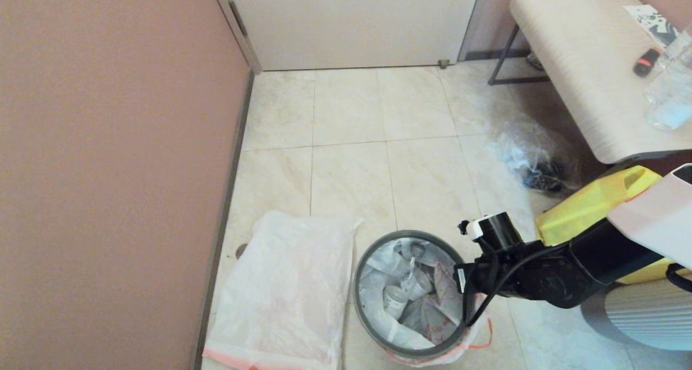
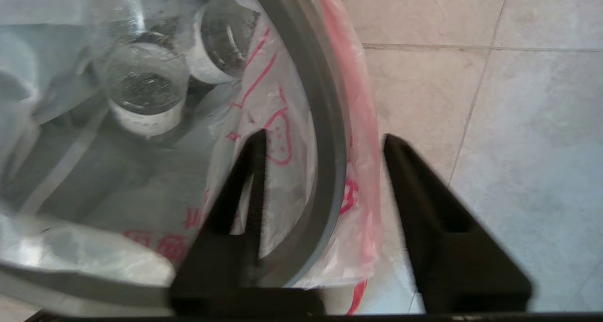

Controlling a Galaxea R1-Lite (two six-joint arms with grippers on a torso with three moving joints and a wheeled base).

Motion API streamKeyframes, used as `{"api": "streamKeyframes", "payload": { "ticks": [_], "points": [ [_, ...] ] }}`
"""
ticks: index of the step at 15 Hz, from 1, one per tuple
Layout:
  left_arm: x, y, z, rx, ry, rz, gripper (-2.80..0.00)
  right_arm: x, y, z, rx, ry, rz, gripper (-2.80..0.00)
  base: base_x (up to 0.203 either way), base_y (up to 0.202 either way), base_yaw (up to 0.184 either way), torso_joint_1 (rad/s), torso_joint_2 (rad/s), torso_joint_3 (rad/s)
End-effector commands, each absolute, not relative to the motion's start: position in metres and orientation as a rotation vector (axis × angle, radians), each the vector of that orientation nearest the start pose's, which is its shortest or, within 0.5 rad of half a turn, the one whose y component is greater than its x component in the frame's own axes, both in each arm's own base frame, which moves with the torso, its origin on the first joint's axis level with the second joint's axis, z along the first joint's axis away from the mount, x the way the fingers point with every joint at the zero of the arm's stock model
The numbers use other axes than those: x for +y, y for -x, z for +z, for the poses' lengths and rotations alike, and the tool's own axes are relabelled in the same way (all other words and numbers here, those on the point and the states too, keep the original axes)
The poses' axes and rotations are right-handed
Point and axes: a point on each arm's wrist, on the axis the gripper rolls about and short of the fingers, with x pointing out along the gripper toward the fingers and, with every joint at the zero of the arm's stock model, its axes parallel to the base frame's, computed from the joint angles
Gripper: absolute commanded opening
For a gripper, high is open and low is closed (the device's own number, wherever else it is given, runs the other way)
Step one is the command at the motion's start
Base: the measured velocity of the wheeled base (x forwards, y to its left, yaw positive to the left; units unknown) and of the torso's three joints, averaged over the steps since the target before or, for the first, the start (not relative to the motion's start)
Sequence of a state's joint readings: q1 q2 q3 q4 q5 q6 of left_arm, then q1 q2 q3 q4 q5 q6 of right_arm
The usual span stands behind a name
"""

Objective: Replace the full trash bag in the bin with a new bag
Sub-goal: Place the trash can ring on the floor

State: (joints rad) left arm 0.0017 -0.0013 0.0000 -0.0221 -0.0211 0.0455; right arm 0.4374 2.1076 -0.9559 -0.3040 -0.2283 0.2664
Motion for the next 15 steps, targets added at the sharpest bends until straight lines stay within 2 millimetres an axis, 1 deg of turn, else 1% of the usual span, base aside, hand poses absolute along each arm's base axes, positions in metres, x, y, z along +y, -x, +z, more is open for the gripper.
{"api": "streamKeyframes", "payload": {
  "ticks": [1,3,7,10,15],
  "points": [
    [-0.001,0.022,0.074,-0.011,-0.046,-0.020,-2.80,0.148,-0.333,0.043,0.833,0.036,0.069,-2.80,0.000,0.000,0.000,0.000,0.00,0.000],
    [-0.001,0.022,0.075,-0.011,-0.046,-0.020,-2.80,0.149,-0.336,0.041,0.835,0.040,0.068,-2.80,0.000,0.000,0.000,0.000,0.00,0.000],
    [-0.001,0.022,0.075,-0.012,-0.046,-0.020,-2.80,0.149,-0.333,0.055,0.800,0.040,0.056,-2.80,0.000,0.000,0.000,0.000,0.00,0.000],
    [-0.001,0.022,0.075,-0.013,-0.046,-0.020,-2.80,0.151,-0.324,0.073,0.779,0.042,0.066,-2.80,0.000,0.000,0.000,0.000,0.00,0.000],
    [-0.001,0.022,0.075,-0.012,-0.046,-0.020,-2.80,0.165,-0.292,0.116,0.751,0.058,0.141,-2.80,0.000,0.000,0.000,0.000,0.00,0.000]
  ]
}}
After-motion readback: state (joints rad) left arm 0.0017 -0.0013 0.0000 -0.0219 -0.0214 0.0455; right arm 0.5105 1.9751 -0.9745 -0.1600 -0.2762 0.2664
